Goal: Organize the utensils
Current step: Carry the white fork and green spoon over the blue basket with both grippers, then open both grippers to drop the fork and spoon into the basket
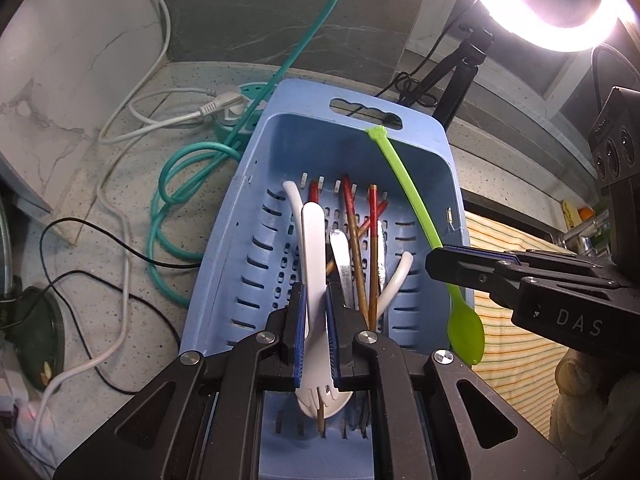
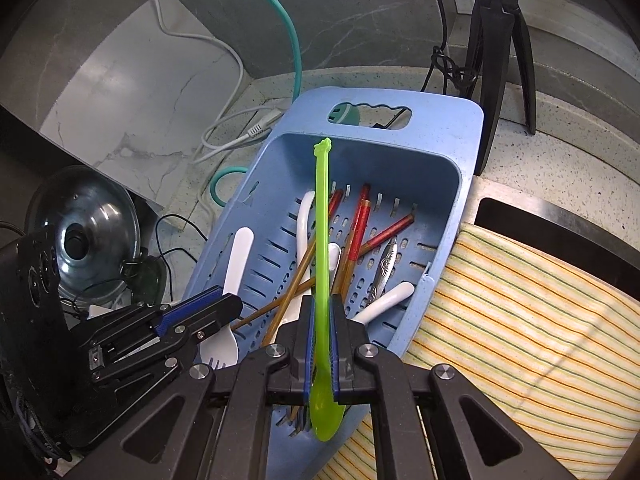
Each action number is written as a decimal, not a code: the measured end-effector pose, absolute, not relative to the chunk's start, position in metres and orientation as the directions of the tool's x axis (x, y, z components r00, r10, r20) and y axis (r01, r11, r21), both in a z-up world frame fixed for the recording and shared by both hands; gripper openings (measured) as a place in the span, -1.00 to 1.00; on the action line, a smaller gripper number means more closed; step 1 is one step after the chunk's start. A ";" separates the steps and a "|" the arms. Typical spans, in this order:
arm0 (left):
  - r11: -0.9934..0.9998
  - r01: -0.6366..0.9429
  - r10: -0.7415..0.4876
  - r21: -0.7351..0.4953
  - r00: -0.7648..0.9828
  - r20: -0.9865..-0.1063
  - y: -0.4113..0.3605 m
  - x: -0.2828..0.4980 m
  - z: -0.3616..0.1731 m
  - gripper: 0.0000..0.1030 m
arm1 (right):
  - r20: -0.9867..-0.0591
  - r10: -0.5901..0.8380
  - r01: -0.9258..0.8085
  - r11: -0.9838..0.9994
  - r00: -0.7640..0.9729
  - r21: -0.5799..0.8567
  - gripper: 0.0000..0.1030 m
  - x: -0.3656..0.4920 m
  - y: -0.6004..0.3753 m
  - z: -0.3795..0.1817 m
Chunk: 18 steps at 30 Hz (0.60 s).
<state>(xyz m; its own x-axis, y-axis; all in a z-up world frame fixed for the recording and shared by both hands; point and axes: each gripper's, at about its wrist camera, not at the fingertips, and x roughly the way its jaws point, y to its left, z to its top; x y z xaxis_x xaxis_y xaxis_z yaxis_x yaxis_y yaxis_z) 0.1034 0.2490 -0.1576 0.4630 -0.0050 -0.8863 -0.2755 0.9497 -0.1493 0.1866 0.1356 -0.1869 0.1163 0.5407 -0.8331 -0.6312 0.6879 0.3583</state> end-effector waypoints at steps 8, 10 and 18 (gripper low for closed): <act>0.943 -0.301 0.014 -0.143 0.464 -0.886 0.251 0.101 -0.154 -0.71 | -0.827 0.546 -0.654 0.675 0.132 0.342 -0.55 0.182 0.137 -0.182; 0.944 -0.300 0.019 -0.136 0.461 -0.887 0.252 0.101 -0.154 -0.70 | -0.827 0.545 -0.656 0.676 0.139 0.335 -0.47 0.182 0.137 -0.181; 0.940 -0.317 0.038 -0.124 0.461 -0.886 0.251 0.097 -0.150 -0.25 | -0.819 0.546 -0.679 0.670 0.177 0.300 -0.11 0.178 0.129 -0.173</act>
<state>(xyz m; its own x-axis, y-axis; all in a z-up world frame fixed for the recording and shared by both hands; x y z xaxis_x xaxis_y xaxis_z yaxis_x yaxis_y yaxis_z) 0.0965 0.2506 -0.1501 0.4615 0.0384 -0.8863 -0.3168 0.9403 -0.1242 0.1780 0.1292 -0.1729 0.1767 0.5460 -0.8190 -0.6786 0.6703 0.3004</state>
